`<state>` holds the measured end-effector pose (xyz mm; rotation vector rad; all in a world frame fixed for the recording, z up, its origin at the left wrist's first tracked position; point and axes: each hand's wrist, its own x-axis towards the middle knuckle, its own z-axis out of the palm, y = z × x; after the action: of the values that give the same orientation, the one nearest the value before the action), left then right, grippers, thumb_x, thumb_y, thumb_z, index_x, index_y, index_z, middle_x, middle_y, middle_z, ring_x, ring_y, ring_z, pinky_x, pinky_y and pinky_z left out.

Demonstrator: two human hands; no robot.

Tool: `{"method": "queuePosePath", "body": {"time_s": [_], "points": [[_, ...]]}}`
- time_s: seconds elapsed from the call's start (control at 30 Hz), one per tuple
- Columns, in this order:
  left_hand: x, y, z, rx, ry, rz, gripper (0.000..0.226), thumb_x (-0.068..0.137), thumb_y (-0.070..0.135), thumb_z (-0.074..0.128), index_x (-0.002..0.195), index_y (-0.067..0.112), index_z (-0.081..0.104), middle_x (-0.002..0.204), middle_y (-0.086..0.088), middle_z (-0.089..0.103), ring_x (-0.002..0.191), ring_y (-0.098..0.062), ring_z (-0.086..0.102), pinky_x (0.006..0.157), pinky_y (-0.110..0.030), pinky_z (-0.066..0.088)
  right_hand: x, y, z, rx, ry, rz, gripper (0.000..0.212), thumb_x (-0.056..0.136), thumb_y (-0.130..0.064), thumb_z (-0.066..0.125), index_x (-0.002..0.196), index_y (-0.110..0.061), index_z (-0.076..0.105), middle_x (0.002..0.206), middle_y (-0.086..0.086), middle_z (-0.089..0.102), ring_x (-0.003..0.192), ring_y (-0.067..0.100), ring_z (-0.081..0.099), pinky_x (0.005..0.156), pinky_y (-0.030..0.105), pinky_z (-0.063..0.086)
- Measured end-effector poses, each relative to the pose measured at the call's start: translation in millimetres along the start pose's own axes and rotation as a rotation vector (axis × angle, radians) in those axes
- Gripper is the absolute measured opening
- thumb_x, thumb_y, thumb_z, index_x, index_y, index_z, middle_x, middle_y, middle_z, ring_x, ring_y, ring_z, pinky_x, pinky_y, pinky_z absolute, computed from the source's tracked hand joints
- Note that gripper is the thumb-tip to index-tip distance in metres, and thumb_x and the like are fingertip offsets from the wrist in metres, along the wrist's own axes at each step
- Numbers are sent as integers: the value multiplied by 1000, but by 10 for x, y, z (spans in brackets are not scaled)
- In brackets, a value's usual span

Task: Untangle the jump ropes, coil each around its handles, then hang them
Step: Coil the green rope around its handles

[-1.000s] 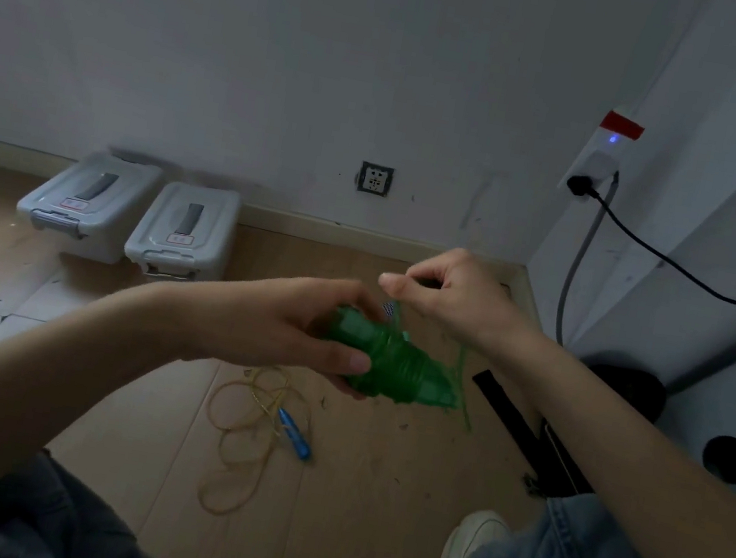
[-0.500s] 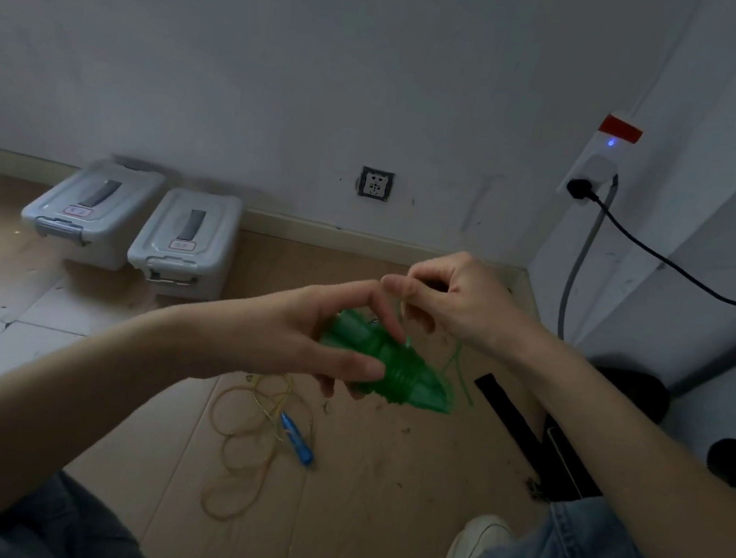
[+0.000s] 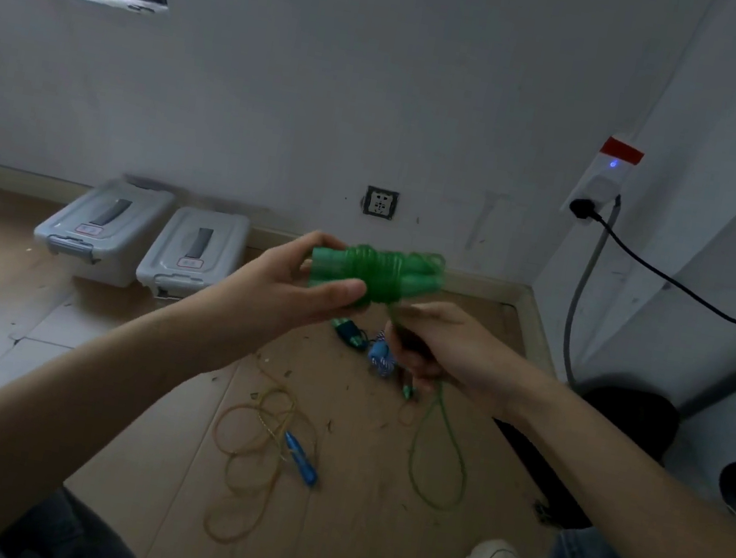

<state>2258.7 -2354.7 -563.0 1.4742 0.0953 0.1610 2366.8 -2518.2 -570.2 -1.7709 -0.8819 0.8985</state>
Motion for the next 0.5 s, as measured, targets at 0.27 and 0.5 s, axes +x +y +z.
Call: {"method": "queuePosePath", "body": {"time_s": [0.27, 0.5], "points": [[124, -114, 39, -328, 290, 6, 29, 80, 17, 63, 106, 8, 54, 108, -13, 63, 89, -16, 69, 71, -22, 56, 50, -76, 187, 186, -94, 12, 40, 100, -27, 31, 69, -12, 52, 48, -7, 38, 38, 6, 25, 35, 16, 20], [78, -233, -70, 223, 419, -115, 29, 78, 12, 67, 101, 9, 50, 99, -6, 57, 79, -13, 64, 53, -11, 50, 12, -163, -50, 236, -125, -77, 41, 94, -27, 45, 55, -24, 54, 47, -9, 32, 40, 6, 23, 35, 16, 18]]}}
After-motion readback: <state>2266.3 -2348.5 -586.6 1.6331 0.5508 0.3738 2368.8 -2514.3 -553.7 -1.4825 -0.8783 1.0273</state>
